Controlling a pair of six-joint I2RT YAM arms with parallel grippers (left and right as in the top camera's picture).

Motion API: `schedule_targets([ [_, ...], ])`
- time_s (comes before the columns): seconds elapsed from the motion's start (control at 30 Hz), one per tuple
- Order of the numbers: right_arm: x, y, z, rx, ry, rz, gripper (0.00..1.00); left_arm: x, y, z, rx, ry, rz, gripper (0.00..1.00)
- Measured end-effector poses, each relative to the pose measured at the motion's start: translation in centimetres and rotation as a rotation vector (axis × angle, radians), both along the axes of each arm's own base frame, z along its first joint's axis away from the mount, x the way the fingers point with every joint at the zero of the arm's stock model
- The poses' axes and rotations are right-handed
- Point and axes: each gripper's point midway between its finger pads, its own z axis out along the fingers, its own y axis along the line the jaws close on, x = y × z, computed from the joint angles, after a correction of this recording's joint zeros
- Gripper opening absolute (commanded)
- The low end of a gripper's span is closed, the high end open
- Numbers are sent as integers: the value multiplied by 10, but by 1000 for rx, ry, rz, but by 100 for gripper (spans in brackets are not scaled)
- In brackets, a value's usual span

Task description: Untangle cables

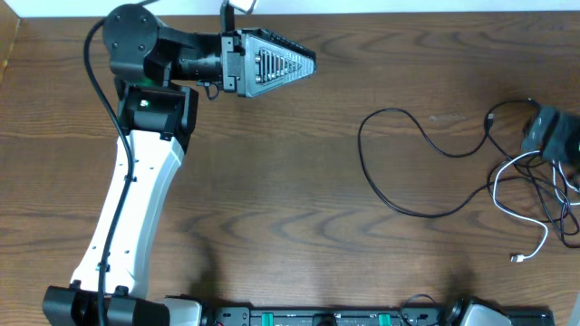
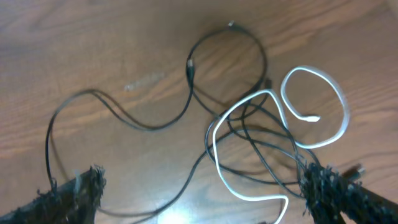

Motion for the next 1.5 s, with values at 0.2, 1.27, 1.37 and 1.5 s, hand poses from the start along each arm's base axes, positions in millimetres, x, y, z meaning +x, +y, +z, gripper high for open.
schedule_targets([
  [0.2, -38, 8, -75, 75, 144, -109, 99, 0, 1, 0, -1, -7, 2, 87],
  [1.27, -59, -25, -211, 180, -194, -735, 76, 0, 1, 0, 2, 31, 0, 87],
  [1.37, -59, -25, -220, 179, -161, -736, 74, 0, 1, 0, 3, 39, 0, 87],
  [1.5, -55, -26, -233, 178, -127, -736, 51, 0, 1, 0, 4, 49, 0, 87],
])
